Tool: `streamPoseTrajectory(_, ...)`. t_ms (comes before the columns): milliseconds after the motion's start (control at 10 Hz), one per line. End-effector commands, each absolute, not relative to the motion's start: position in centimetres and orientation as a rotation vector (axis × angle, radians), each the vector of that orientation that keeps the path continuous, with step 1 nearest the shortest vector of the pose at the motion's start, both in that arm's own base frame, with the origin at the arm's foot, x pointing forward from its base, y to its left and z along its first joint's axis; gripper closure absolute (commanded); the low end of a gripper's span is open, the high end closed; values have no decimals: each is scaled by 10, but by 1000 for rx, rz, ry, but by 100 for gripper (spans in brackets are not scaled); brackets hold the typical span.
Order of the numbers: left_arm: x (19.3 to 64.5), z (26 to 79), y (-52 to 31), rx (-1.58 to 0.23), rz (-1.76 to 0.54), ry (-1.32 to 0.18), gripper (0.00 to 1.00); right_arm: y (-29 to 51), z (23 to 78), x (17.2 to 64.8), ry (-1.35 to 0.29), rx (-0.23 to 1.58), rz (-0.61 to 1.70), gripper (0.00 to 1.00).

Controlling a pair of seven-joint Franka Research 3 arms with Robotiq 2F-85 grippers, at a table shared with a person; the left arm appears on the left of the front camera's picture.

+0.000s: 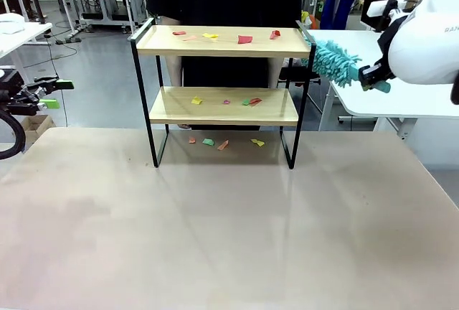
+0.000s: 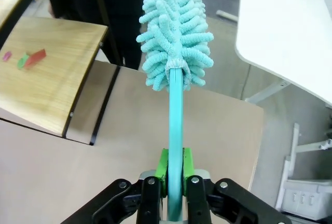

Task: Clean the shelf.
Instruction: Clean the specific section of the Shelf indicated by the human with the Duster.

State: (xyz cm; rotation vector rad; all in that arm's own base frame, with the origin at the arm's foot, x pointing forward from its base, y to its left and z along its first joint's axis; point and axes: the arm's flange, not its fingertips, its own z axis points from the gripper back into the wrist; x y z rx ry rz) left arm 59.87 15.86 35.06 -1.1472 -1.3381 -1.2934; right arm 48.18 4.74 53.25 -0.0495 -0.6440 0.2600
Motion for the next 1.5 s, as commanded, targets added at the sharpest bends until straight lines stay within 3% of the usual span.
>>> streamPoseTrajectory(0,598,353,159,-1141,-1310,-1340,0,38,581,481,-606,-172,277,87)
streamPoseTrajectory(300,598,353,159,-1141,-1310,-1340,0,15,615,457,-456,-270,391,87)
streamPoseTrajectory(800,598,353,159,-1141,-1310,-1340,0,-25,619,380,-157,-376,678,87)
streamPoseTrajectory(1400,598,353,159,-1141,-1310,-1340,0,1,590,289,114,-55,1045,87)
